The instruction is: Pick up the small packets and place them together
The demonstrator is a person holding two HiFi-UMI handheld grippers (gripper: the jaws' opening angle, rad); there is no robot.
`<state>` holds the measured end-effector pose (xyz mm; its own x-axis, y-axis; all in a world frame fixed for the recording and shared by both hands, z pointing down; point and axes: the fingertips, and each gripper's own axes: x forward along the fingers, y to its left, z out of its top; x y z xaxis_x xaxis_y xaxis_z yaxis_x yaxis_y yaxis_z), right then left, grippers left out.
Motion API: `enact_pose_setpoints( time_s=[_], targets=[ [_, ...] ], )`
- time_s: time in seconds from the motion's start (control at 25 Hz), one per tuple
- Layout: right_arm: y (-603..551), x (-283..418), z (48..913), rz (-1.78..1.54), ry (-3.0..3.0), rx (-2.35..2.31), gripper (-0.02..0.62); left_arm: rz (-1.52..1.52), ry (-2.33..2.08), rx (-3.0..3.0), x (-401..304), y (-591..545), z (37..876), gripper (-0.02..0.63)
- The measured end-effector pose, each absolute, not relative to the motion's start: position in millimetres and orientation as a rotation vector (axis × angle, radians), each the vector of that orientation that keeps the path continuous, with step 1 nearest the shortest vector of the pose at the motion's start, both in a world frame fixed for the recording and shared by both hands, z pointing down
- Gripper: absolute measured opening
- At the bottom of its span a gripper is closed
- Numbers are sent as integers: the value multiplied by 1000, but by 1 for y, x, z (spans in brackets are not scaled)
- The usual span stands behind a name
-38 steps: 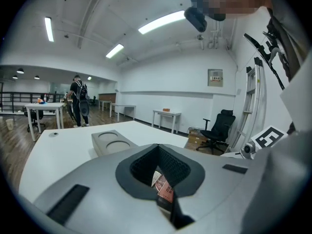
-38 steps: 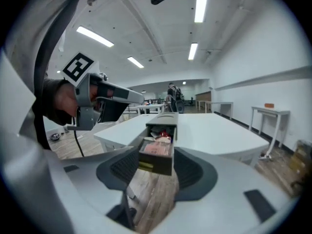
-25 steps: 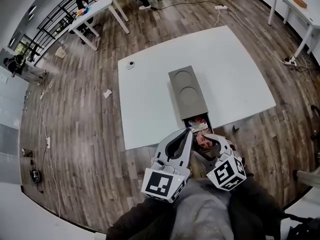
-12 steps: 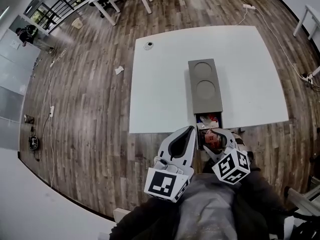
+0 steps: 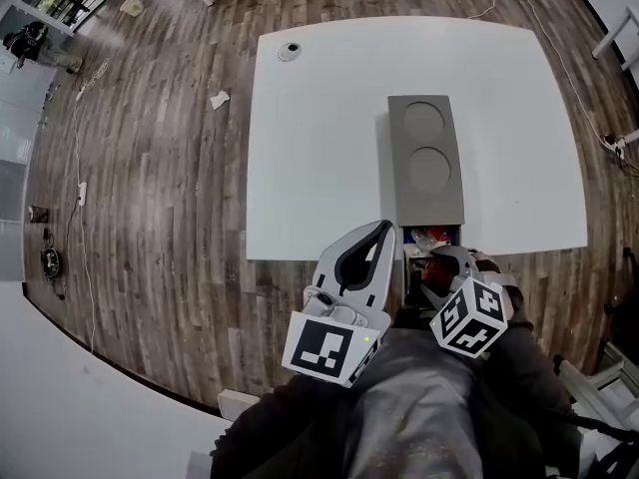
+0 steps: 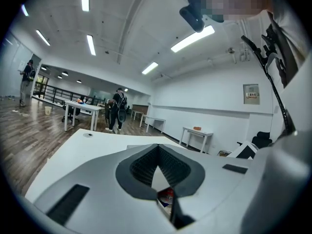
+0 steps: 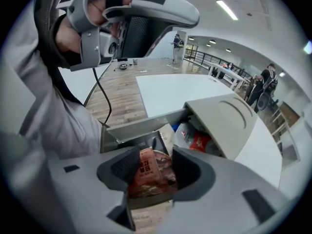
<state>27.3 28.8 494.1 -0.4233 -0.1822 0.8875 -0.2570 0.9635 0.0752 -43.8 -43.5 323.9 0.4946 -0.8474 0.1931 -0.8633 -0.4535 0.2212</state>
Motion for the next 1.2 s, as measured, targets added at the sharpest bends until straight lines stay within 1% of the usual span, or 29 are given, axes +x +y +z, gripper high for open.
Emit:
enact_pose_setpoints(
  time_s=[0.04, 0.08, 0.12, 0.16, 0.36, 0.52, 0.88, 1.2],
  targets=[
    [28, 28, 495, 72, -2004, 309, 205, 82, -1440, 2448, -45, -46, 326, 3],
    [26, 29, 495, 50, -1990, 312, 170, 84, -1435, 2445, -45, -47, 328, 3],
    [23, 29, 495, 28, -1978, 317, 112, 82, -1432, 2446, -45, -49, 328, 3],
    [21, 29, 495, 15, -1972, 321, 90, 79, -1432, 2448, -45, -50, 328, 3],
    [12, 30, 490, 19, -1994, 384, 30, 86, -1419, 2444, -42, -51, 331, 3],
    [5, 26, 473, -4, -2045, 485, 18, 82, -1428, 2464, -44, -48, 325, 3],
    [21, 20, 436, -73, -2159, 568, 18, 82, -1465, 2533, -28, -16, 296, 3],
    [42, 31, 429, -77, -2214, 616, 18, 89, -1465, 2538, -7, 15, 296, 3]
  ],
)
